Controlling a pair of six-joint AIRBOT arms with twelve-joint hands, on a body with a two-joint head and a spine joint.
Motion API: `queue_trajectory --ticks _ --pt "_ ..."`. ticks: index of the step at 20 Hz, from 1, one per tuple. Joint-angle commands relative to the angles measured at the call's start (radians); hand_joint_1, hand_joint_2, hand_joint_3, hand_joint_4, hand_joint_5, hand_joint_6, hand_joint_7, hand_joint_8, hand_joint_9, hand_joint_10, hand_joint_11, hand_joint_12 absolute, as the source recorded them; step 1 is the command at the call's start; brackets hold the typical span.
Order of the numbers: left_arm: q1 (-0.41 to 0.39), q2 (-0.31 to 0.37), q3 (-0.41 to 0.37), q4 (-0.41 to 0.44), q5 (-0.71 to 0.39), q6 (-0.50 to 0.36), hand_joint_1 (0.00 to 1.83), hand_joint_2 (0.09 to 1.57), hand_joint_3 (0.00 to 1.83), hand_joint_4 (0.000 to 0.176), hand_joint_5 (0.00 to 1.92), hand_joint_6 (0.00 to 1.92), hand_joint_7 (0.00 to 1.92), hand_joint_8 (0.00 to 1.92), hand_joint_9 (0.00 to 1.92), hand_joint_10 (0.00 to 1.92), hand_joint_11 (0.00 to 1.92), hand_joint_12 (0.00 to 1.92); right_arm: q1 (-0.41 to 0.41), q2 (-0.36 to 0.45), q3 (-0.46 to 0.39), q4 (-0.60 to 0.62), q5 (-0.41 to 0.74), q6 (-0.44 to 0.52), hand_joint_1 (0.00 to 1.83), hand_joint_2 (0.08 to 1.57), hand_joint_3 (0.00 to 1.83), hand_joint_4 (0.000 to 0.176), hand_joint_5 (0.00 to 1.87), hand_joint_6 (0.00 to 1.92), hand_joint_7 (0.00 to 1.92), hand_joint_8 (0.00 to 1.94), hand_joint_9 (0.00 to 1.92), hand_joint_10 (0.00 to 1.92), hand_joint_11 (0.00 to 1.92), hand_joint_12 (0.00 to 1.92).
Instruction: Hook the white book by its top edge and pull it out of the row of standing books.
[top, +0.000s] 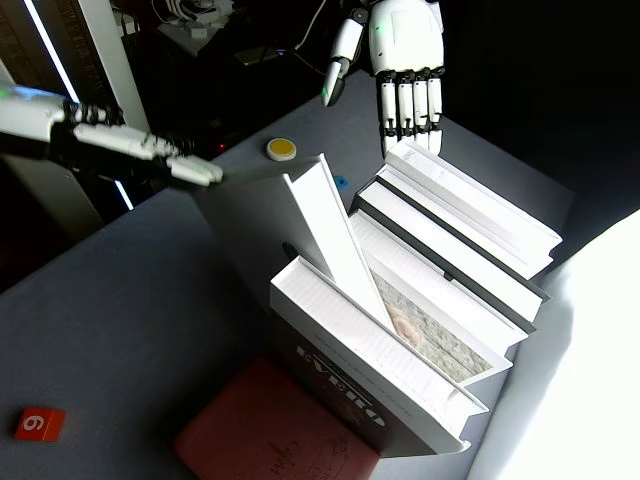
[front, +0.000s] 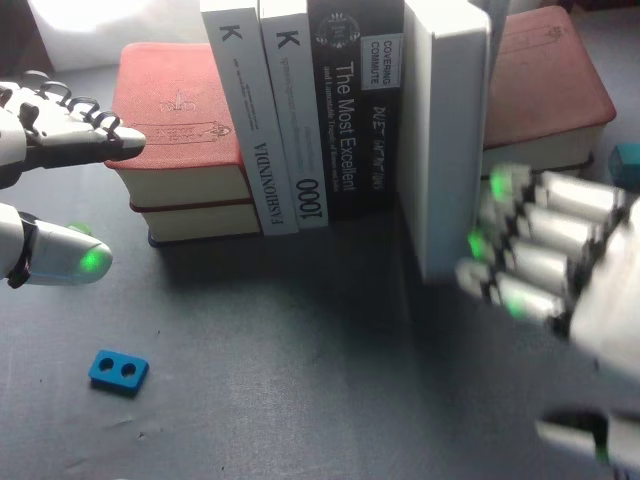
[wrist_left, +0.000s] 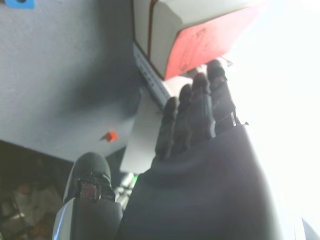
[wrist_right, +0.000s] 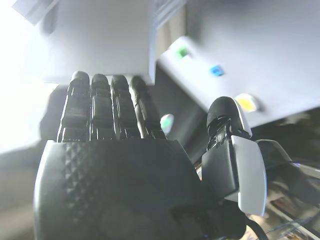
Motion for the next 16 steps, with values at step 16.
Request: queue_trajectory --ticks 16 --pt "-0.007 -0.002 0.008 -0.016 0.081 -0.001 0.00 1.22 0.00 0.000 0.00 0.00 0.01 0.00 0.01 0.00 0.00 0.11 0.000 -0.011 -0.011 -0.022 0.091 -0.055 0.00 1.20 0.00 0.000 0.19 0.00 0.16 0.00 0.11 0.00 0.00 0.16"
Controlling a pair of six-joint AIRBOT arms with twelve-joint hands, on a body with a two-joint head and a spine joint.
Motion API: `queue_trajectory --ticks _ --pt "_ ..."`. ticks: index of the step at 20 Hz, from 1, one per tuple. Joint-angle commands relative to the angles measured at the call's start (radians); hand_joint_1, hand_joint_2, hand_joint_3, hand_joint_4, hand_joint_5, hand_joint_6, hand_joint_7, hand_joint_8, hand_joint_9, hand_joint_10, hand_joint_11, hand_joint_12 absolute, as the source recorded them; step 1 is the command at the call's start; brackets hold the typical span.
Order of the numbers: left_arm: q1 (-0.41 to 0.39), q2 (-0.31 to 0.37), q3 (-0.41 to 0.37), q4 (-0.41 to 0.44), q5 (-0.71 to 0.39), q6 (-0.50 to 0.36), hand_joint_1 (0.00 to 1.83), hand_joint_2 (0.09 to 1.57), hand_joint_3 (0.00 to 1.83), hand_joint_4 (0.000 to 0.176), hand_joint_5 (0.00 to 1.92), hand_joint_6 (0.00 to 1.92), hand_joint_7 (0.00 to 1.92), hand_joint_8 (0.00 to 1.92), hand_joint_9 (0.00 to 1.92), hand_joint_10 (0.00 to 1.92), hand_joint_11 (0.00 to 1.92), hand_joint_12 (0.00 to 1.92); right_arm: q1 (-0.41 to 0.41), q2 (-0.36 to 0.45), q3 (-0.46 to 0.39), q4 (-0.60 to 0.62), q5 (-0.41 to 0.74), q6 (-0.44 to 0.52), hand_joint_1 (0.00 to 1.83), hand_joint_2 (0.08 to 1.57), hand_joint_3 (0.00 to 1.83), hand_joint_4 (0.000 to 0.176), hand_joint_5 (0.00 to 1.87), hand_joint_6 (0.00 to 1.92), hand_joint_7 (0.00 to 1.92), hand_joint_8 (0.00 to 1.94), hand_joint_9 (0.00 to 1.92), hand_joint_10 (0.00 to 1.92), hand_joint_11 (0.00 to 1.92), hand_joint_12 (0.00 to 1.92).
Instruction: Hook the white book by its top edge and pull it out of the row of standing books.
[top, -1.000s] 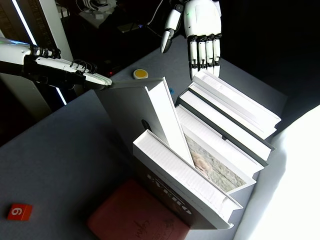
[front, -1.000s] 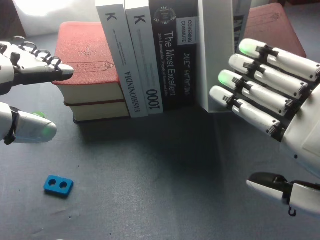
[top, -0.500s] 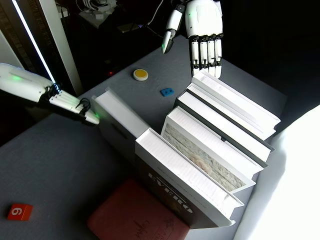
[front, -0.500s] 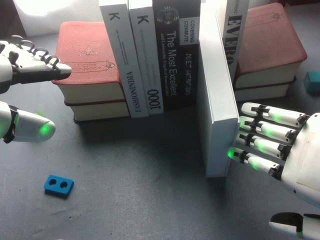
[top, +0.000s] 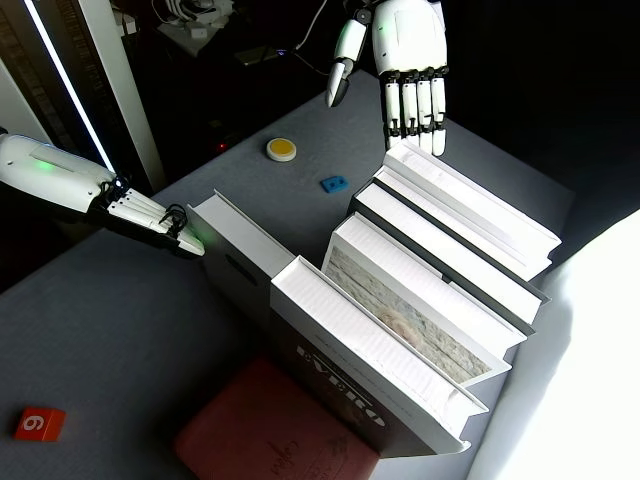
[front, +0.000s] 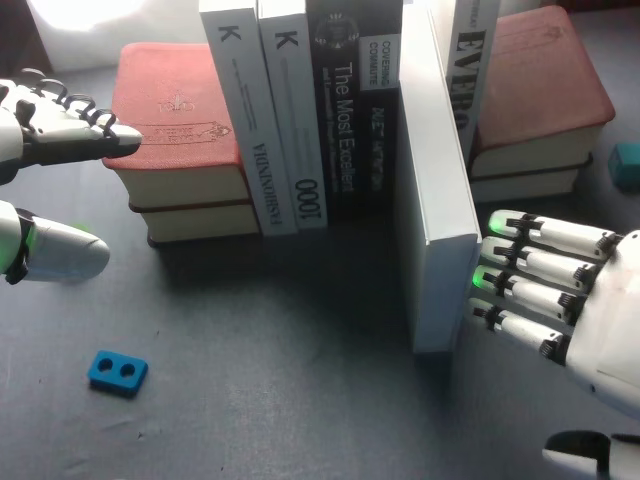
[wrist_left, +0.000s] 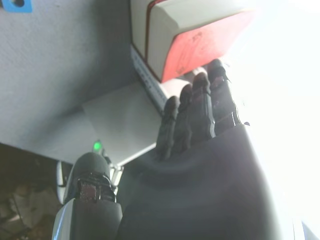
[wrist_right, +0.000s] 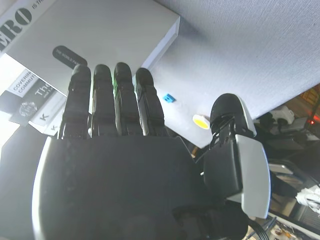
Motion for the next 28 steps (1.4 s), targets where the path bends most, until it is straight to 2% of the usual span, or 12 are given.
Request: queue_trajectory --ticks 1,5,7,9,13,15,18,21,23,24,26,28 --pt "-0.007 -0.001 0.002 -0.016 0.077 -0.001 0.00 1.21 0.00 0.000 0.00 0.00 0.01 0.00 0.02 0.00 0.00 0.12 0.016 0.014 -0.015 -0.044 0.085 0.015 0.00 1.20 0.00 0.000 0.18 0.00 0.15 0.00 0.09 0.00 0.00 0.12" --pt "-0.007 0.000 0.000 -0.016 0.079 -0.001 0.00 1.21 0.00 0.000 0.01 0.00 0.03 0.00 0.03 0.00 0.00 0.15 0.054 0.049 -0.041 -0.044 0.067 0.055 0.00 1.20 0.00 0.000 0.15 0.00 0.11 0.00 0.06 0.00 0.00 0.06" --pt "-0.007 0.000 0.001 -0.016 0.079 -0.001 0.00 1.22 0.00 0.000 0.01 0.00 0.03 0.00 0.03 0.00 0.00 0.16 0.072 0.074 -0.059 -0.044 0.063 0.079 0.00 1.20 0.00 0.000 0.17 0.00 0.14 0.00 0.09 0.00 0.00 0.11" --pt "-0.010 0.000 0.002 -0.016 0.079 -0.001 0.00 1.22 0.00 0.000 0.00 0.00 0.00 0.00 0.00 0.00 0.00 0.05 0.105 0.114 -0.083 -0.044 0.036 0.119 0.00 1.20 0.00 0.000 0.17 0.00 0.14 0.00 0.09 0.00 0.00 0.11" --pt "-0.012 0.005 0.007 -0.015 0.079 0.000 0.00 1.21 0.00 0.000 0.01 0.00 0.04 0.01 0.04 0.01 0.04 0.06 0.225 0.191 -0.110 -0.045 -0.078 0.214 0.00 1.21 0.00 0.000 0.18 0.01 0.14 0.00 0.09 0.00 0.00 0.13" --pt "-0.012 0.006 0.010 -0.015 0.071 0.005 0.00 1.21 0.00 0.000 0.02 0.00 0.04 0.00 0.04 0.00 0.00 0.19 0.300 0.215 -0.107 -0.045 -0.150 0.273 0.00 1.21 0.00 0.000 0.17 0.00 0.14 0.00 0.09 0.00 0.00 0.10" --pt "-0.014 0.007 0.007 -0.015 0.072 0.006 0.00 1.22 0.00 0.000 0.00 0.00 0.02 0.00 0.02 0.00 0.00 0.13 0.407 0.224 -0.075 -0.044 -0.261 0.404 0.00 1.20 0.00 0.000 0.17 0.00 0.13 0.00 0.08 0.00 0.00 0.14" --pt "-0.014 0.007 -0.002 -0.016 0.076 0.006 0.00 1.21 0.00 0.000 0.01 0.00 0.04 0.00 0.04 0.00 0.00 0.17 0.491 0.223 -0.036 -0.044 -0.316 0.533 0.00 1.20 0.00 0.000 0.15 0.00 0.12 0.00 0.06 0.00 0.00 0.04" --pt "-0.013 0.007 -0.002 -0.016 0.076 0.006 0.00 1.21 0.00 0.000 0.00 0.00 0.02 0.00 0.02 0.00 0.00 0.14 0.509 0.219 -0.027 -0.044 -0.320 0.545 0.00 1.20 0.00 0.000 0.16 0.01 0.13 0.01 0.08 0.01 0.02 0.04" --pt "-0.013 0.007 -0.001 -0.015 0.076 0.006 0.00 1.22 0.00 0.000 0.02 0.00 0.04 0.00 0.03 0.00 0.00 0.16 0.516 0.215 -0.024 -0.044 -0.320 0.559 0.00 1.21 0.00 0.000 0.19 0.01 0.15 0.00 0.10 0.01 0.00 0.14" --pt "-0.013 0.007 0.000 -0.015 0.077 0.006 0.00 1.21 0.00 0.000 0.03 0.00 0.04 0.00 0.04 0.00 0.00 0.16 0.538 0.203 -0.016 -0.045 -0.320 0.602 0.00 1.21 0.00 0.000 0.15 0.00 0.12 0.00 0.07 0.00 0.00 0.07" --pt "-0.013 0.005 0.000 -0.015 0.079 0.006 0.00 1.22 0.00 0.000 0.01 0.00 0.03 0.00 0.03 0.00 0.00 0.13 0.558 0.194 -0.007 -0.045 -0.320 0.627 0.00 1.21 0.00 0.000 0.18 0.00 0.14 0.00 0.09 0.00 0.00 0.11"
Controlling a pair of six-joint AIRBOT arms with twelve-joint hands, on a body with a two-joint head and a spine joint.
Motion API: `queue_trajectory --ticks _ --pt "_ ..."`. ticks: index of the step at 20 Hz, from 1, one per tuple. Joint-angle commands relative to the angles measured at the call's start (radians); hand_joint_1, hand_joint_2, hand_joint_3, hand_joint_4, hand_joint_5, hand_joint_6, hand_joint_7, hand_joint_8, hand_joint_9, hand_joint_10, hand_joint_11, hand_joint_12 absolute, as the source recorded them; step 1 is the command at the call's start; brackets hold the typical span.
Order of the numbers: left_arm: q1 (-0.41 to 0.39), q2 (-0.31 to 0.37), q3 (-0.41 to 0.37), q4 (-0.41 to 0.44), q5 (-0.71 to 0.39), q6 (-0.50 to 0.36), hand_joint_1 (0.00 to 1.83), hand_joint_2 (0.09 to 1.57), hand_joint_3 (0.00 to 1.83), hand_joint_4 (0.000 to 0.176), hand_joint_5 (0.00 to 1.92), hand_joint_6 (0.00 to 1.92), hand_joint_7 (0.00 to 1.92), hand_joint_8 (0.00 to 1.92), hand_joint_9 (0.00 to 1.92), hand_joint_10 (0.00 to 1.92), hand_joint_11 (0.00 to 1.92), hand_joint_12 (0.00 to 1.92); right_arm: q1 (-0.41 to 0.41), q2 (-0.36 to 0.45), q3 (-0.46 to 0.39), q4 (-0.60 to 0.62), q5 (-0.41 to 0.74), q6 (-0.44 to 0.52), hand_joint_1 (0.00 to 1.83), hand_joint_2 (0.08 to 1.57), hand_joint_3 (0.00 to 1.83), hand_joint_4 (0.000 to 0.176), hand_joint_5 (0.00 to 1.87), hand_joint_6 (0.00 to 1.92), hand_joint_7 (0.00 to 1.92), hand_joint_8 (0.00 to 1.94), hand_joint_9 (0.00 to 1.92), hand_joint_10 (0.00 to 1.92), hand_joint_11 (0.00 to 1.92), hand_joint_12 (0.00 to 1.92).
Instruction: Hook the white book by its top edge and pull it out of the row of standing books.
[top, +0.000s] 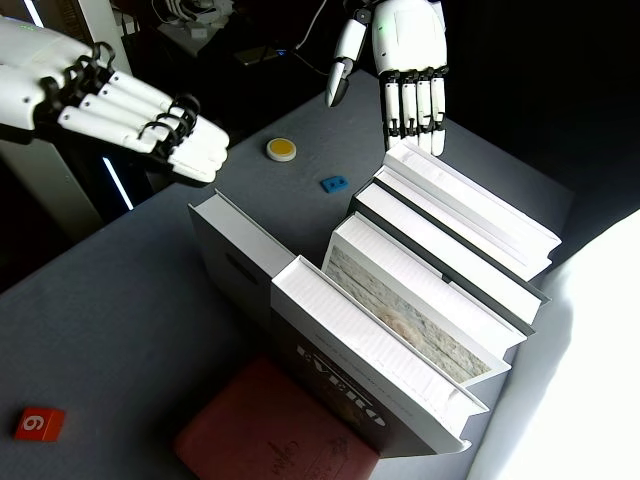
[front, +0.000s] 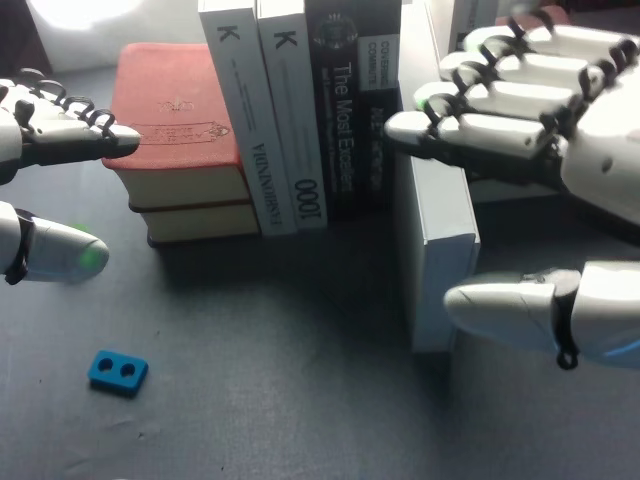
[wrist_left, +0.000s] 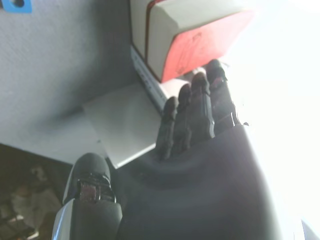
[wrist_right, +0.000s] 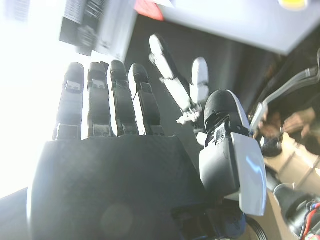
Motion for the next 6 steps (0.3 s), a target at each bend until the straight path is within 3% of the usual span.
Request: queue_trajectory --ticks 1,2,6 --pt "-0.012 0.001 0.002 -0.015 0.079 0.002 0.00 1.22 0.00 0.000 0.01 0.00 0.04 0.00 0.04 0.00 0.00 0.17 0.019 0.001 0.009 -0.017 0.094 0.030 0.00 1.20 0.00 0.000 0.16 0.00 0.12 0.00 0.07 0.00 0.00 0.10" --pt "-0.012 0.001 0.001 -0.015 0.079 0.002 0.00 1.22 0.00 0.000 0.03 0.00 0.05 0.00 0.05 0.00 0.00 0.22 0.022 -0.004 0.017 -0.017 0.094 0.052 0.00 1.20 0.00 0.000 0.20 0.00 0.17 0.00 0.11 0.00 0.00 0.21" --pt "-0.011 0.001 0.002 -0.015 0.079 0.002 0.00 1.21 0.00 0.000 0.00 0.00 0.02 0.00 0.02 0.00 0.00 0.10 0.011 -0.038 0.061 -0.017 0.093 0.127 0.00 1.21 0.00 0.000 0.17 0.00 0.13 0.00 0.07 0.00 0.00 0.09"
